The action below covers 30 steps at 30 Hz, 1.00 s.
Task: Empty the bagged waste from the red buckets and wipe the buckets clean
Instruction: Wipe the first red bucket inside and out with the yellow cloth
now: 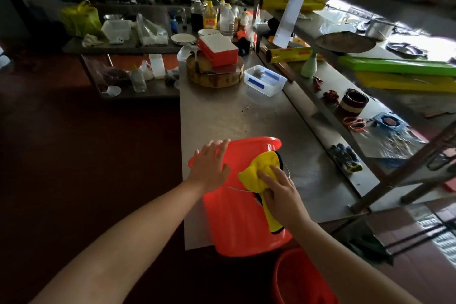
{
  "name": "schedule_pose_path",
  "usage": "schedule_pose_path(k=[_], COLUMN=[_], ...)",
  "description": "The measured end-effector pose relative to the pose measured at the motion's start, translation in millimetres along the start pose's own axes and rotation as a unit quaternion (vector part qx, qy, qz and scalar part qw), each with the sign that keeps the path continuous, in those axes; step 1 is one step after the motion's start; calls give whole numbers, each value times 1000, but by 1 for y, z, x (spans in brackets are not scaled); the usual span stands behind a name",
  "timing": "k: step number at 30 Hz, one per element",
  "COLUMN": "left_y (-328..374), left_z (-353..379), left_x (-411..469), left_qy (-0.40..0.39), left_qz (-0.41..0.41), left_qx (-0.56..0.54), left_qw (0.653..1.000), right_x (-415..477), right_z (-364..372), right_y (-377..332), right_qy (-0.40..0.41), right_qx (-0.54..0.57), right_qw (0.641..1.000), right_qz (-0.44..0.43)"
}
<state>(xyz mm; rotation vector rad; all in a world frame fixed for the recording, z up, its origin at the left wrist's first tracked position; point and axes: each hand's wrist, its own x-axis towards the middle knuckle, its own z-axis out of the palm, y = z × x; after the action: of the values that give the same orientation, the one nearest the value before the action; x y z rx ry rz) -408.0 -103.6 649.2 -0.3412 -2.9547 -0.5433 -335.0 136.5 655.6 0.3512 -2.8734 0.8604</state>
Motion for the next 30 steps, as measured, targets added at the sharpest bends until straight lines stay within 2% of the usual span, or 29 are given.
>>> schedule_pose_path(k=[3,6,10,14,19,24,30], left_y=[-12,-22,-28,-30,-21,-6,3], left_z=[8,14,23,21,15,11,8], left_x=[2,-3,-14,-29,-46,-42,-35], left_qy=[-65,-111,-100,-116,-142,-138,-135], left_qz=[-42,-45,-35,9,59,79,60], left_qx=[26,22,9,-1,50,105,88], left_qw=[997,993,994,993,987,982,985], right_x=[14,28,28,15,0,-19,-51], right_z=[8,16,23,24,13,-5,-22], right_y=[1,2,6,8,8,10,25], right_qy=[-37,-83,-77,-67,-78,-23,75], right_qx=[-11,-34,-36,-48,-54,-50,-39], right_qw=[999,995,996,996,995,998,996], right_qz=[14,40,40,29,24,5,-41])
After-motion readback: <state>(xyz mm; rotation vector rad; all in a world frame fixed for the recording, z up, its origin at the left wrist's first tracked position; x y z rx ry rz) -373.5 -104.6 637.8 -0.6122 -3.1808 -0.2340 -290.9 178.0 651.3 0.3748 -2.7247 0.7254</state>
